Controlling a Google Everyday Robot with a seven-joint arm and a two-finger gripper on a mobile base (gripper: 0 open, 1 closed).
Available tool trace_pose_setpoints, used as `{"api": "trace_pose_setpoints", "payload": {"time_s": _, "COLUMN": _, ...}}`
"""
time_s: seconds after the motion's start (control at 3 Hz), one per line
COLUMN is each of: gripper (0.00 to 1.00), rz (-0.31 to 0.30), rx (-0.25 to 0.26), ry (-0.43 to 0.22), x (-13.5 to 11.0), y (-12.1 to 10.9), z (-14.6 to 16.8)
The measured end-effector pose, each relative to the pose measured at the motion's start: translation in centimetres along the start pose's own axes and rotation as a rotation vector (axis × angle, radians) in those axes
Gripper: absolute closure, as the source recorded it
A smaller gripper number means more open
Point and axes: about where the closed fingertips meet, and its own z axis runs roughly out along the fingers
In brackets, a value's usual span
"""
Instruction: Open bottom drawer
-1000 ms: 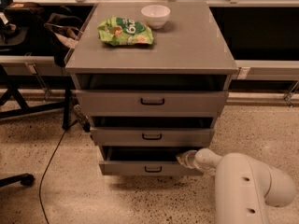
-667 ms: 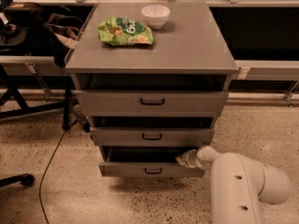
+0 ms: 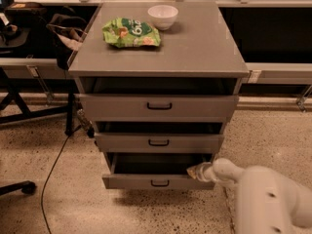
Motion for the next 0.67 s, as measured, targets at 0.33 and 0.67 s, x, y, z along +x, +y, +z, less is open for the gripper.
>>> {"api": "trace_pose_setpoints", "payload": {"time_s": 0.33, "gripper": 1.00, "rz": 0.077, "rx": -0.061, "ry": 0.006, "x": 5.68, "y": 2.51, "z": -5.88}}
{"api": "trace_pose_setpoints", "payload": {"time_s": 0.67, "gripper": 1.00, "rz": 0.077, "rx": -0.061, "ry": 0.006, "x": 5.68, "y": 2.51, "z": -5.87}}
